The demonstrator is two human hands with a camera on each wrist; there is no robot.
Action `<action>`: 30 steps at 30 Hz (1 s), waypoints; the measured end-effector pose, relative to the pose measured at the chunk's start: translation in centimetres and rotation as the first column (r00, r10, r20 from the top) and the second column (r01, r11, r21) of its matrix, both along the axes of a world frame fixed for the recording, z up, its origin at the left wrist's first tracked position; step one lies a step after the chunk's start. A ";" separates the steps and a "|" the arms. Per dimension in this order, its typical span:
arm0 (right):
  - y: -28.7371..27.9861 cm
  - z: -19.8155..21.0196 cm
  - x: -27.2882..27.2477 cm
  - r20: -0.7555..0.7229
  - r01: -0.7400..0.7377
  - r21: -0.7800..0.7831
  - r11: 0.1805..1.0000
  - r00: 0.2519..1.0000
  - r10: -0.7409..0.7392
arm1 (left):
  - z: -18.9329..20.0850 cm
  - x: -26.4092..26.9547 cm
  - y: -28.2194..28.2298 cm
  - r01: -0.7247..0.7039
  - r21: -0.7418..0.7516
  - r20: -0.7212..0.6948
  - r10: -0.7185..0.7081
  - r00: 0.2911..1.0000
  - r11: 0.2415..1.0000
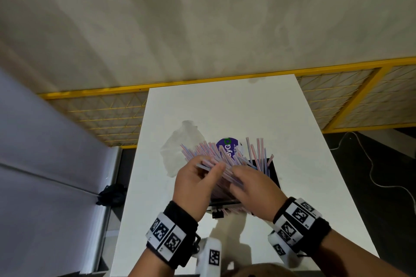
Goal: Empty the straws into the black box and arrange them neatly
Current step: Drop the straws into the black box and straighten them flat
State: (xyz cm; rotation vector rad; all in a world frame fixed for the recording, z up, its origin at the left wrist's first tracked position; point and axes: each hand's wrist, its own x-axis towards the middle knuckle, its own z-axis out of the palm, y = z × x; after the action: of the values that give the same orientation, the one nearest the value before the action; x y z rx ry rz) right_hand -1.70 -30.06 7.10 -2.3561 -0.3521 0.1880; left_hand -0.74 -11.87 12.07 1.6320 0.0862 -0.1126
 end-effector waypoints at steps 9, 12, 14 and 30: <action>-3.4 -1.1 -0.3 -0.136 -0.109 -0.294 0.949 0.988 0.072 | -5.3 -0.7 2.6 0.023 0.295 -0.114 0.011 0.993 0.955; -3.6 -1.5 -1.1 -0.125 -0.134 -0.262 0.956 0.987 0.104 | -6.0 -1.1 3.4 0.107 0.366 -0.075 -0.085 0.993 0.924; -3.6 -1.9 -1.5 -0.150 -0.166 -0.250 0.954 0.980 0.131 | -6.1 -1.5 3.4 0.186 0.388 -0.065 -0.174 0.982 0.903; -1.1 -1.7 3.9 -0.708 -0.545 -0.443 0.712 0.700 0.095 | -8.8 -0.4 -0.3 0.618 0.700 -0.370 -0.559 0.742 0.358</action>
State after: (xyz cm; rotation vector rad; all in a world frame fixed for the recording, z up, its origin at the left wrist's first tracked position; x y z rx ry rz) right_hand 2.15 -31.20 5.40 -2.6274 -0.4258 1.4906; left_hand -1.14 -12.13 3.22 2.5169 -0.5064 -0.8098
